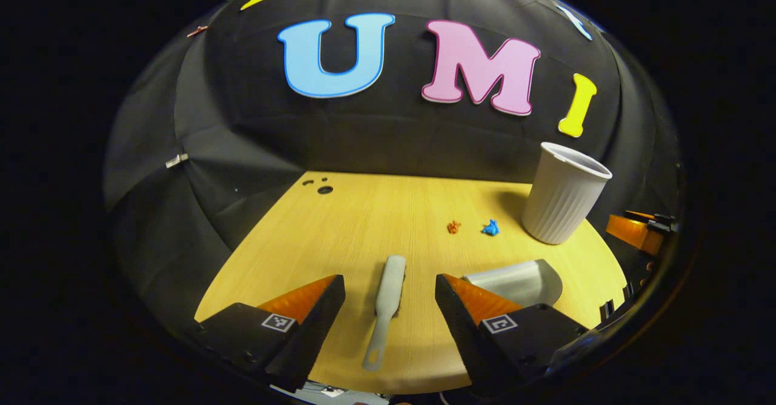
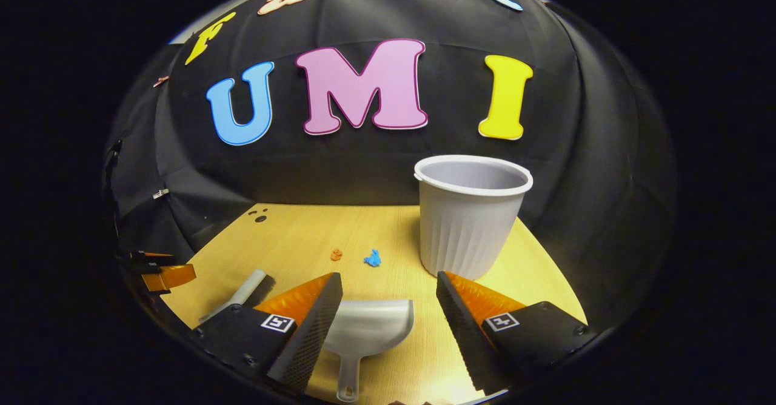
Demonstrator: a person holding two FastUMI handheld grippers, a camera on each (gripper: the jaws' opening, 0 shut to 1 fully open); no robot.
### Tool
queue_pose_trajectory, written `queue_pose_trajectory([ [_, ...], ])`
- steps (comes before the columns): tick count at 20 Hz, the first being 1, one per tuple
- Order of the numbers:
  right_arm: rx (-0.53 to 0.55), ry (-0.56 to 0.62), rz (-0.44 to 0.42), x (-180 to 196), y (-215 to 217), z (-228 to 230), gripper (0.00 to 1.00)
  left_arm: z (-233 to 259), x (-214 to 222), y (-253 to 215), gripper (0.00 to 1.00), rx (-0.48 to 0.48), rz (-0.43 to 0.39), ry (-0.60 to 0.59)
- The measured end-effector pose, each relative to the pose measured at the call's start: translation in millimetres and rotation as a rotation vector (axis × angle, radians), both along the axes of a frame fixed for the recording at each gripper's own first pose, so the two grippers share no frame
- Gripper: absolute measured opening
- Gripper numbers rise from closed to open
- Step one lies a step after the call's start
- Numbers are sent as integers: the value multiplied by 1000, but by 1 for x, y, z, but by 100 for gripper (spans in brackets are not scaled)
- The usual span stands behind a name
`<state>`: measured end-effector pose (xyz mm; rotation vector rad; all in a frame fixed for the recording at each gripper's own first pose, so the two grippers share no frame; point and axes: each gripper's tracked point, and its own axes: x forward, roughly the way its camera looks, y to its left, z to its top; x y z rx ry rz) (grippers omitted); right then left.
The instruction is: Pick up the small broom and dustpan from the desktop, sweep the trash into the dustpan with the broom, and then empty the trash into the garbage bin.
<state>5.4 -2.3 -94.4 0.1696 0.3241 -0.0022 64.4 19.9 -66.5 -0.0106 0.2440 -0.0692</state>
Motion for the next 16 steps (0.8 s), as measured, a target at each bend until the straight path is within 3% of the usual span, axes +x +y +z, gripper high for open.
queue_pose_trajectory([
  [4, 17, 40, -11, -4, -2, -15, 98, -39, 18, 5, 96, -51, -18, 148],
  [11, 43, 128, -11, -13, 7, -53, 99, -120, 56, 9, 96, 11, -66, 428],
  [16, 71, 225, 17, -24, 25, -88, 99, -153, 82, 12, 96, 30, -62, 526],
])
